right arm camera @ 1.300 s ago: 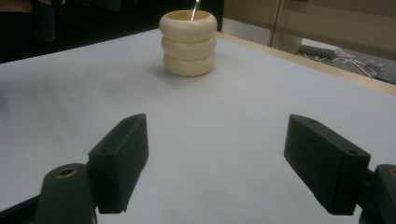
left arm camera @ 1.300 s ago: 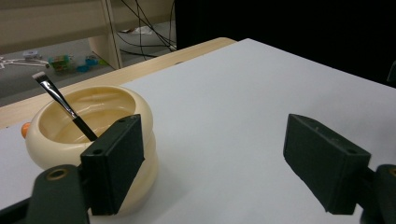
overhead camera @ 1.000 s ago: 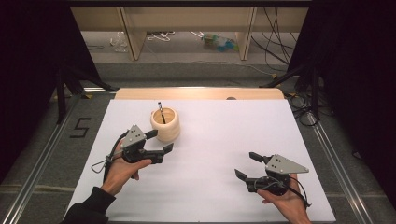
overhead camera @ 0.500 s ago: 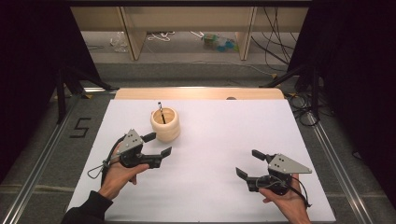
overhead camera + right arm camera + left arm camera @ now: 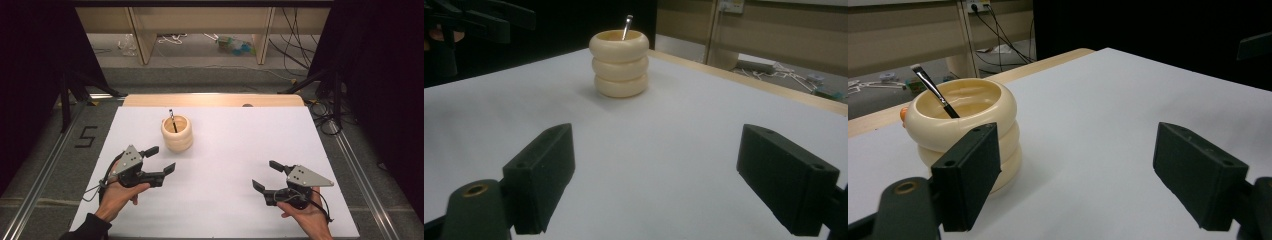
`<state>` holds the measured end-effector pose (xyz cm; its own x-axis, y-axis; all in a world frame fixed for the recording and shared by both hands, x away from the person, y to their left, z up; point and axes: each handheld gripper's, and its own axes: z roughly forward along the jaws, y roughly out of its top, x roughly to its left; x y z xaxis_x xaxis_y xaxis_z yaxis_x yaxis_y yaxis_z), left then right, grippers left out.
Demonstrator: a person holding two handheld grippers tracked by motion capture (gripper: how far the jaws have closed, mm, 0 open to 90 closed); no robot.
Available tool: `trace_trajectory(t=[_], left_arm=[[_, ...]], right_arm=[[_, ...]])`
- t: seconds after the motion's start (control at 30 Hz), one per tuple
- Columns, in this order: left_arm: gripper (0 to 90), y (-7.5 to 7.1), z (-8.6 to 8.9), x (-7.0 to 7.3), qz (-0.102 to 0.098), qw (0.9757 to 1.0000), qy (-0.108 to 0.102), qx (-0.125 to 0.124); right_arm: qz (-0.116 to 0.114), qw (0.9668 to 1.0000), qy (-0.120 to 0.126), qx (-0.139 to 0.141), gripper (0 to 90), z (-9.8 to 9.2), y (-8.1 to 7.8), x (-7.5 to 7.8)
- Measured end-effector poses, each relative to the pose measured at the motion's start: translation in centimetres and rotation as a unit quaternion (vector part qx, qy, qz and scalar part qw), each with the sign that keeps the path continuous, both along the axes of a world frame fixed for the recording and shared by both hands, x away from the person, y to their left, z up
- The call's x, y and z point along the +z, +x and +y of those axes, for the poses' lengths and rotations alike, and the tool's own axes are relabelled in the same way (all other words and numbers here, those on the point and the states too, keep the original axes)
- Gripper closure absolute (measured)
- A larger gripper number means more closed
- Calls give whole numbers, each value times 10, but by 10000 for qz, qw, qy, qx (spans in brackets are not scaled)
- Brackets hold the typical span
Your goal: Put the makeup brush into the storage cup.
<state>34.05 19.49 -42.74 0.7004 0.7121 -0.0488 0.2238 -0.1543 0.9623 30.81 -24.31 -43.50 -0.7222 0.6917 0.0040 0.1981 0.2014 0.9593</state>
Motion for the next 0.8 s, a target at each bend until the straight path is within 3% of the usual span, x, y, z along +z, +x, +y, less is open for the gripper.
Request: trace_trajectory(t=[0.17,0.23,0.27,0.3,0.33,0.47,0.57,0.6,0.7,0.73,0.77,0.8], left_arm=[[192,-8,1,-2,-105,9999,45,-80],[191,-11,-1,-2,-98,9999,21,-92],[192,-13,-1,-2,-122,9998,64,-111],[192,-15,-1,-1,-131,9998,54,-122],[192,-16,-1,-1,-141,9998,37,-119],[193,-22,0,-3,-157,9998,-11,-110],[193,-24,1,-3,-119,9998,10,-139],[193,-25,1,-3,-120,9998,-11,-125],[193,-29,4,-2,-118,9998,-80,-116],[193,-29,5,-2,-173,9997,-60,-132],[193,-29,5,-2,-161,9997,-116,-109],[193,-30,6,-2,-160,9998,-83,-89]], right_arm=[[-42,10000,20,6,168,0,0,0],[127,9999,52,31,167,1,-2,0],[-9,10000,9,20,167,0,-1,0],[95,10000,-16,-15,167,0,-3,1],[-27,10000,-35,-34,168,0,-2,1],[-29,10000,-66,-7,168,0,-2,1],[117,9999,-12,39,168,1,-4,1],[-19,10000,-4,30,169,1,-2,1],[-111,9999,21,28,169,1,-3,0],[64,9999,74,63,168,2,-5,0],[91,9999,71,64,169,2,-5,0],[-55,10000,-6,43,169,1,-3,0]])
